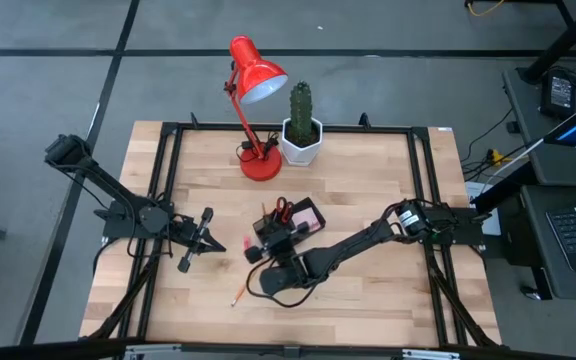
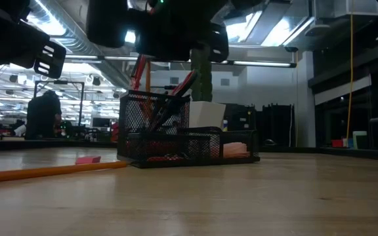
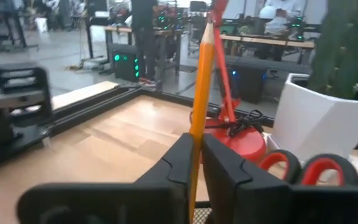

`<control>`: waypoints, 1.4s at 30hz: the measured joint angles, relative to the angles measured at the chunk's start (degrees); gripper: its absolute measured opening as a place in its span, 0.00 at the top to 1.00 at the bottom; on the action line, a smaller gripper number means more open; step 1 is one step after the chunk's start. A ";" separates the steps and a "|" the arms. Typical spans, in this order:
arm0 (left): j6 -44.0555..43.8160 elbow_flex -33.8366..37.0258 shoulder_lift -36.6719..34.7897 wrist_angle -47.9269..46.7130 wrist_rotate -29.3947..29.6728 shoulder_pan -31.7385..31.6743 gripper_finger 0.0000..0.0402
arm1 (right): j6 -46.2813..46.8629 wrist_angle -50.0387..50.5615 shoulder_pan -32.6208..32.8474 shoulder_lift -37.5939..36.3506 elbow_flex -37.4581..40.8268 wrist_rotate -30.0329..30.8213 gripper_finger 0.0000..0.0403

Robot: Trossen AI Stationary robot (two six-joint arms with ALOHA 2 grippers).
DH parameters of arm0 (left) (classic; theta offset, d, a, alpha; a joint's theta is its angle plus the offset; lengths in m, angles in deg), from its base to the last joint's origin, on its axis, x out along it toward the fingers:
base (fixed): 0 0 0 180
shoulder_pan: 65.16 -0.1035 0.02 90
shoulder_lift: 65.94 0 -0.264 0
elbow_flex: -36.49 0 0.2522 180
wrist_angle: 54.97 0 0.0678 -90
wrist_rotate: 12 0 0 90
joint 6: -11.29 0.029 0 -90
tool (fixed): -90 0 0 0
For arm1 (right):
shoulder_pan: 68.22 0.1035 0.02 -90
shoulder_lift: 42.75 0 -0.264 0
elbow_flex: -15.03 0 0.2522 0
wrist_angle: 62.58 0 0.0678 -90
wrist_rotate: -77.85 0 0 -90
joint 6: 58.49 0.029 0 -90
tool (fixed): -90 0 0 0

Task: Pick and place office supplies into organizer
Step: Put the right orange pencil into the black desk organizer, then put the pink eraser into the black desk organizer

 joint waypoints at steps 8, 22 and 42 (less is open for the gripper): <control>-0.04 0.02 0.00 -0.02 0.00 0.00 0.99 | -8.61 -6.69 -0.11 0.00 0.02 -0.59 0.74; -1.01 0.02 0.00 -0.15 -2.62 0.00 1.00 | -39.83 -13.90 3.48 -3.53 -7.99 -14.61 0.64; -1.93 0.02 -0.02 0.54 0.74 0.00 1.00 | -27.07 1.98 3.01 -33.32 22.54 -36.69 0.73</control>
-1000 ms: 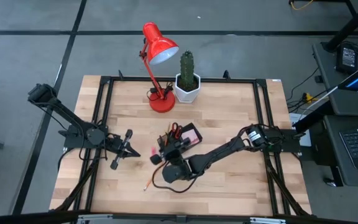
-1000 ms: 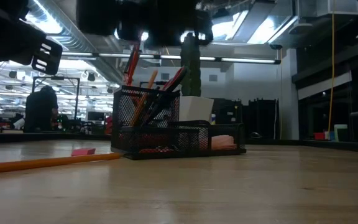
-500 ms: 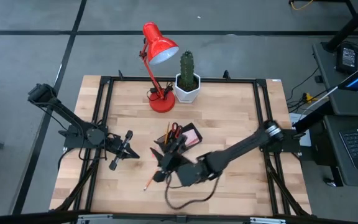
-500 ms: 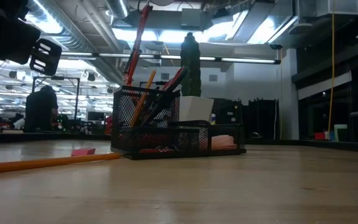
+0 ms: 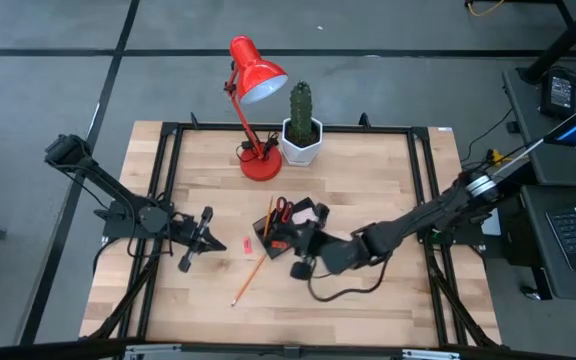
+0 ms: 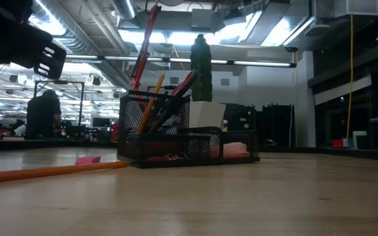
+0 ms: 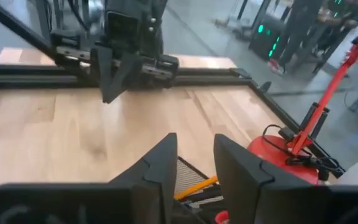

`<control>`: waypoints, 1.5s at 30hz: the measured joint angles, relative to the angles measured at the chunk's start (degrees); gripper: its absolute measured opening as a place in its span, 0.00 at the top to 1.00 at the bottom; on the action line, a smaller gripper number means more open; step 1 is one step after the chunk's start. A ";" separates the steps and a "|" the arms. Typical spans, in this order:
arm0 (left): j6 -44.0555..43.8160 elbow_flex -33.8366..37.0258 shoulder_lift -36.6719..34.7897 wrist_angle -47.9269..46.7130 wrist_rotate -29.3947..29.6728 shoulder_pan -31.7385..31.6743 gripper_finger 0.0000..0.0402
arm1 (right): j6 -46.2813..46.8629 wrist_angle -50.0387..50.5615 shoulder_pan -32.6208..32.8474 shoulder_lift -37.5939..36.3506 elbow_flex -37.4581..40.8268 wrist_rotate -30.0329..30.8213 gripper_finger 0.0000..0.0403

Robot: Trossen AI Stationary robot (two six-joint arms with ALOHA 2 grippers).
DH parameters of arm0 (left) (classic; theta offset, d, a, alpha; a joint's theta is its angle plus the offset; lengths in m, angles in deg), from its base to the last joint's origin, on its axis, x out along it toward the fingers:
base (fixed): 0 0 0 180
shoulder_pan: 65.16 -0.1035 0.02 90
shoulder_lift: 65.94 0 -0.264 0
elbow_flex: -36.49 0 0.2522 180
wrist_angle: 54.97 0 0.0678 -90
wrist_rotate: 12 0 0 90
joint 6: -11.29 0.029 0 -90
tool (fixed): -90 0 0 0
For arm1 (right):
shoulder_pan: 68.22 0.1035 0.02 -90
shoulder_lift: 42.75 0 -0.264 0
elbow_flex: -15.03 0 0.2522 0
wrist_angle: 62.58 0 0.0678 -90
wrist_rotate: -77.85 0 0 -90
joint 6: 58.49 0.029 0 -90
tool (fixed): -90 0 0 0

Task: Pick and place office supplies into organizer
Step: Put the pink eraser into the black desk organizer

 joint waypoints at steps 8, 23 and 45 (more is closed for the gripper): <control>-7.27 -0.07 0.00 0.84 2.86 0.00 0.98 | -13.05 -40.88 0.10 -8.21 27.63 -10.26 0.73; -12.01 -17.44 4.01 -35.94 13.23 -0.04 0.79 | -18.05 -59.68 0.08 -11.47 41.00 -12.99 0.73; -39.73 -50.17 38.85 -69.31 8.57 -0.43 0.71 | -23.79 -44.37 -5.42 -20.73 40.98 -12.97 0.73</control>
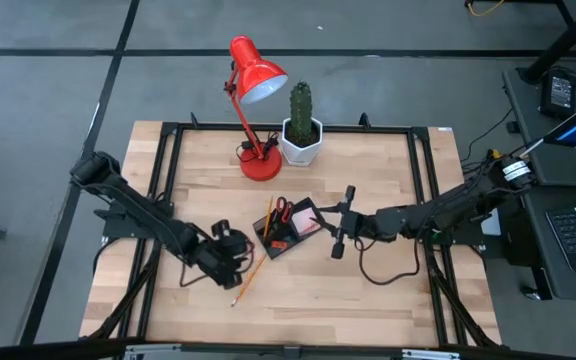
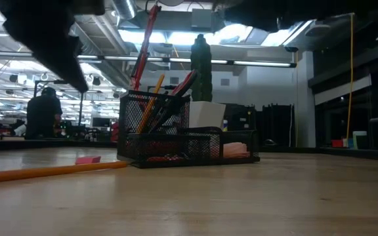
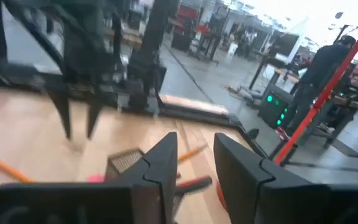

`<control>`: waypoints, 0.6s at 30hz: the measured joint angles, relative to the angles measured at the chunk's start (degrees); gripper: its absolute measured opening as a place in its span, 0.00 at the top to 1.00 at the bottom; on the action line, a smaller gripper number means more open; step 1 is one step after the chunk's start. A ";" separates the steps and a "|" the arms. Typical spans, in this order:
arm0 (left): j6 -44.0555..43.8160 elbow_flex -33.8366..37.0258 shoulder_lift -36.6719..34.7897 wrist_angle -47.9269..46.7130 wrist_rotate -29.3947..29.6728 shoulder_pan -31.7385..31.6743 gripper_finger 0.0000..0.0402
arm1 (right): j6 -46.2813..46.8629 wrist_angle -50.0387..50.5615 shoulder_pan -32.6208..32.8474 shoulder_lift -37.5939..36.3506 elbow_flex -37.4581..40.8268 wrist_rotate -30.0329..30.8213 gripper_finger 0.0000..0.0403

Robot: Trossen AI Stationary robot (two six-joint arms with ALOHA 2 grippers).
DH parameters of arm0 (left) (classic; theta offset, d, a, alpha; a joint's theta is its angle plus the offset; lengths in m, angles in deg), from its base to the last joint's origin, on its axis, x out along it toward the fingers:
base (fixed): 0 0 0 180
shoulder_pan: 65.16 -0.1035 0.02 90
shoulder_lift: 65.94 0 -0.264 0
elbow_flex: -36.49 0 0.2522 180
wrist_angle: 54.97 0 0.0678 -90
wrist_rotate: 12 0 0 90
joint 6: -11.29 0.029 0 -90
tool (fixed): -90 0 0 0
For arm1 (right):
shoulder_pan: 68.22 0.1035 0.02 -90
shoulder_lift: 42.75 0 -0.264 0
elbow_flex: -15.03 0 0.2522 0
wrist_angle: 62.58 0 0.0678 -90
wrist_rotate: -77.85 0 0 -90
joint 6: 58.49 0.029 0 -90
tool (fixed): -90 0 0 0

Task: Pick and place office supplies into organizer
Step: Put the pink eraser into the black desk organizer

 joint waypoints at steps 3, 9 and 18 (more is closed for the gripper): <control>-1.28 -4.94 3.95 -2.46 0.12 -0.39 0.70 | -0.34 1.69 -1.12 0.04 0.00 -0.02 0.73; -14.37 -11.24 9.71 -17.15 2.86 -3.35 0.70 | -1.26 3.90 -2.35 0.04 0.00 -0.02 0.73; -28.01 -10.95 13.20 -17.95 2.62 -6.48 0.70 | -1.44 5.75 -2.35 0.04 0.00 -0.02 0.73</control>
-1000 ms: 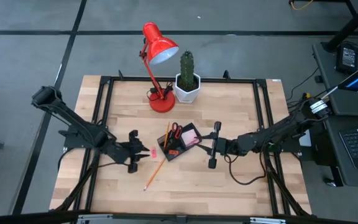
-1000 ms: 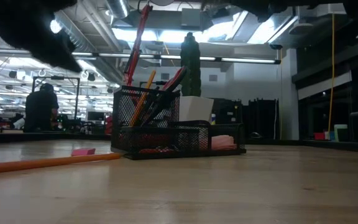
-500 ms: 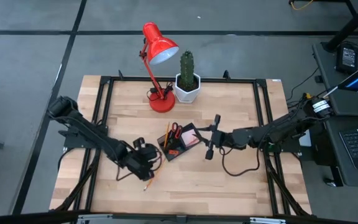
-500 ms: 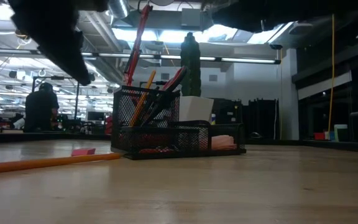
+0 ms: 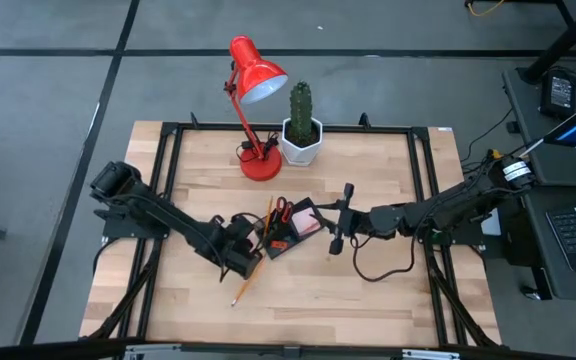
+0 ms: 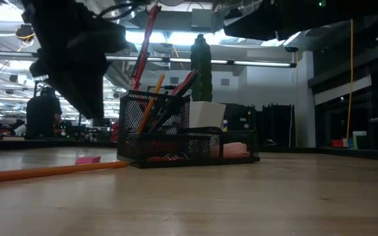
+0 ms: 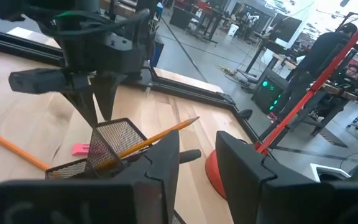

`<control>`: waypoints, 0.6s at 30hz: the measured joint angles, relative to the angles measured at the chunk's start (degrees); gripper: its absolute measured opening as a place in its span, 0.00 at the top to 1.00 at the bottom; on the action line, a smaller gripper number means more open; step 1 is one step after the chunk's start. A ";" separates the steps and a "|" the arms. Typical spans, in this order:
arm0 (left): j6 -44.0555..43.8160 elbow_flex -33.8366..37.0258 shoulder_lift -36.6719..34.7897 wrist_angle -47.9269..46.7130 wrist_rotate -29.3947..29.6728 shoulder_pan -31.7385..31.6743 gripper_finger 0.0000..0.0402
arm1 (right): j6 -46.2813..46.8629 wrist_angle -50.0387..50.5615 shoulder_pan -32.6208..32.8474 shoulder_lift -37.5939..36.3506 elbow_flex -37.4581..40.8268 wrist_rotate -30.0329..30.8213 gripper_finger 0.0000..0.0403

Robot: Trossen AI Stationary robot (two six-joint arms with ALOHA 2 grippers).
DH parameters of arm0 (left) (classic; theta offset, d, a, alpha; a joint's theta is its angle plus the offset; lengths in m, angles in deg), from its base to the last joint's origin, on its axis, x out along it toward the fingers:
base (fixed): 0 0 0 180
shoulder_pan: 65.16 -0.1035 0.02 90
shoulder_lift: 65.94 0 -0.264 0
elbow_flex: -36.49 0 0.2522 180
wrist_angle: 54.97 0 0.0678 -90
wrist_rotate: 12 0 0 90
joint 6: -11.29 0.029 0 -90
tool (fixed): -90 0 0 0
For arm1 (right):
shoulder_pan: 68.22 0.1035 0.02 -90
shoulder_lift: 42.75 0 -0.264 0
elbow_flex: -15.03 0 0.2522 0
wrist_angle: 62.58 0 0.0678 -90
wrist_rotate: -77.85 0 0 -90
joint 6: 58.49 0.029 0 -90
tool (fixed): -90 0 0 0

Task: Pick and place office supplies into organizer
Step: Put the pink eraser into the black desk organizer

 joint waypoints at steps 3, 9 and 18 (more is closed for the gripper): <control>-2.10 0.00 1.06 1.25 -0.03 -0.15 0.70 | 0.00 0.69 0.00 0.00 0.00 -0.02 0.73; -6.23 0.00 3.88 3.23 -0.58 -0.13 0.70 | 0.00 0.88 0.00 0.00 0.00 -0.08 0.73; -10.56 0.06 8.37 6.34 -2.53 -0.11 0.70 | 0.20 1.80 0.00 0.00 0.00 -0.17 0.73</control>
